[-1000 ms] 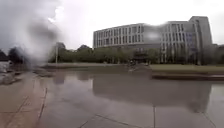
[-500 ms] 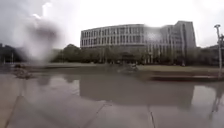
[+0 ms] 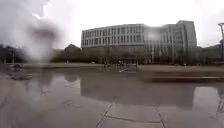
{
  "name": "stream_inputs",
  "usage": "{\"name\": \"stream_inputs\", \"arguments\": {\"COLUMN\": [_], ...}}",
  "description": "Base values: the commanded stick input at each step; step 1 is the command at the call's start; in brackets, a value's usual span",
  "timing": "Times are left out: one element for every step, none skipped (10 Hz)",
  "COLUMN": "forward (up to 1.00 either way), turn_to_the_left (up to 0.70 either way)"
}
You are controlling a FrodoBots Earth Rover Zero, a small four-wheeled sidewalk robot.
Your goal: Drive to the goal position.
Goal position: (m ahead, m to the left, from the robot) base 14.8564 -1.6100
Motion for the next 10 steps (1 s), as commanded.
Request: {"name": "stream_inputs", "arguments": {"forward": [0.7, 0.7, 0.7, 0.7, 0.7, 0.7, 0.7, 0.7, 0.7, 0.7], "turn_to_the_left": [0.0, 0.0, 0.0, 0.0, 0.0, 0.0, 0.0, 0.0, -0.01, -0.06]}}
